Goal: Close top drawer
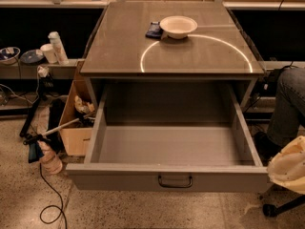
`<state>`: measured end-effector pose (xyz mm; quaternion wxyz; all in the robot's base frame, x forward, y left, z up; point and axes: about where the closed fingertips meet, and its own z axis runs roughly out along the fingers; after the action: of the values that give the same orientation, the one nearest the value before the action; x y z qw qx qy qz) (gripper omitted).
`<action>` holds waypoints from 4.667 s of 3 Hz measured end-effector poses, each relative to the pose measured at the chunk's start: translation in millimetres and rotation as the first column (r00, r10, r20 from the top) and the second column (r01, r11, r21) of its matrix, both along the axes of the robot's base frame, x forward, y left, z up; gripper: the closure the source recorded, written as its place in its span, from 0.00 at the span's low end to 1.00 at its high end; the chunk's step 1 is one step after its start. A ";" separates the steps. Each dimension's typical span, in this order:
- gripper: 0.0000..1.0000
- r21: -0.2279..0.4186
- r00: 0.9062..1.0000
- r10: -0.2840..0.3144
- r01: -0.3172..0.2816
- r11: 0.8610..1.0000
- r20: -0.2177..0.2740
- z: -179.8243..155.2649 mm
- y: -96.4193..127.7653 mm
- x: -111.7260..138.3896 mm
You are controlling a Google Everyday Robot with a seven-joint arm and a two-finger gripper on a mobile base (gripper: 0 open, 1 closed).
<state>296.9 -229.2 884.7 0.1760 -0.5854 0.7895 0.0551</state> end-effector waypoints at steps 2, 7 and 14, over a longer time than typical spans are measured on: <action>1.00 -0.014 0.996 -0.030 0.029 0.999 -0.086 -68.5 -8.1 0.8; 1.00 0.007 0.966 0.116 -0.118 0.993 -0.230 -172.3 47.6 43.6; 1.00 0.001 0.955 0.208 -0.213 0.977 -0.210 -206.5 120.7 104.6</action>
Offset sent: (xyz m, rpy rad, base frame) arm 0.0001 -0.0133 -0.0961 -0.0128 0.1222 -0.0495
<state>401.6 -108.5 678.3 0.0788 -0.6589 0.7373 0.1262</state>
